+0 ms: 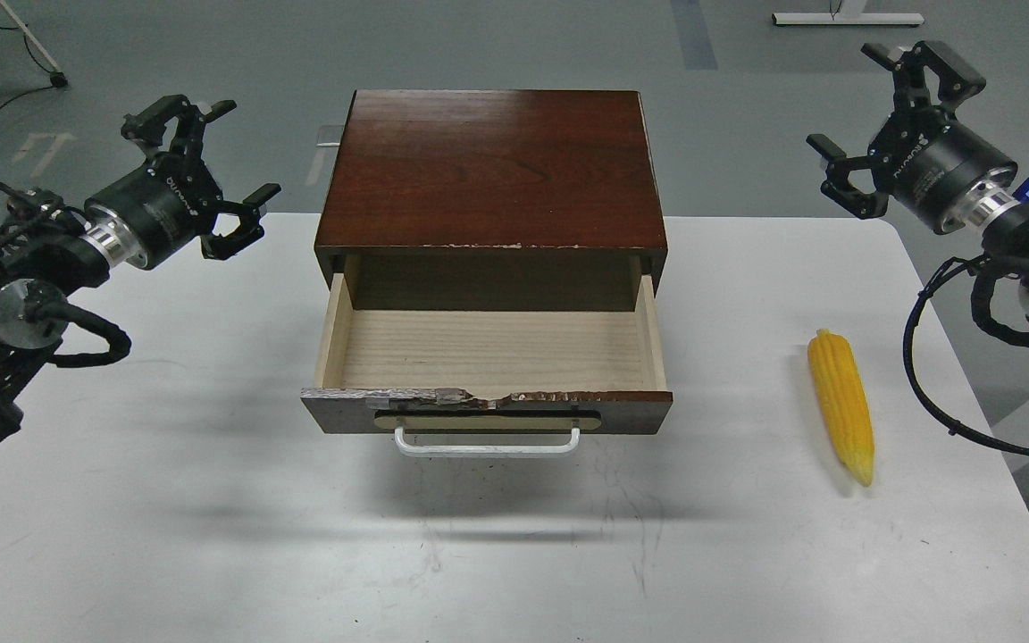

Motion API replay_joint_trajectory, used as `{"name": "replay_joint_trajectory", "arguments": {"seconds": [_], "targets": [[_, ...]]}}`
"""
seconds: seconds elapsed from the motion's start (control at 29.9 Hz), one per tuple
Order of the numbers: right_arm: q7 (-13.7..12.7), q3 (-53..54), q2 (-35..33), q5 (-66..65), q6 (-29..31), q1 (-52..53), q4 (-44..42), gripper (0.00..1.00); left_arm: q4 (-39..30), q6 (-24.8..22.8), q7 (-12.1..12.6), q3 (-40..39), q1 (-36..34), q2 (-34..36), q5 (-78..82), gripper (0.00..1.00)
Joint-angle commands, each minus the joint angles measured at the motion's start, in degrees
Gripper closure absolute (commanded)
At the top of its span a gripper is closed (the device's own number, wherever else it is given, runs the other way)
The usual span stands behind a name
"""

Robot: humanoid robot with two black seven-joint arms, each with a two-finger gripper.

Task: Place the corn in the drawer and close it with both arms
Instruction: 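Raise the right gripper and move it toward the yellow corn, then lower the right gripper onto the yellow corn and grasp it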

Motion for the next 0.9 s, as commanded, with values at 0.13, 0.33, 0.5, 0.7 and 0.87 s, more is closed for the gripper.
{"name": "replay_joint_trajectory", "arguments": {"seconds": [0.13, 0.33, 0.5, 0.7, 0.87], "targets": [[-0.1, -0.2, -3.9, 0.0, 0.1, -0.8, 0.7, 0.00, 0.2, 0.0, -0.5, 0.0, 0.0, -0.4, -0.1, 0.02], [-1.1, -7.7, -16.4, -16.6, -0.1, 0.5, 11.6, 0.03, 0.1, 0.0, -0.7, -0.1, 0.1, -0.3, -0.1, 0.02], [-1.1, -11.6, -28.0, -52.1, -0.2, 2.0, 20.3, 0.05, 0.1, 0.0, -0.9, -0.1, 0.2, -0.7, -0.1, 0.02], [-0.9, -23.8, -30.4, -69.5, -4.9, 1.7, 20.4, 0.10, 0.0, 0.0, -1.1, -0.1, 0.4, -1.8, -0.1, 0.02], [-0.8, -31.8, -26.5, -70.6, -9.9, 1.3, 17.7, 0.17, 0.0, 0.0, -1.2, -0.1, 0.6, -1.6, -0.1, 0.02]]}}
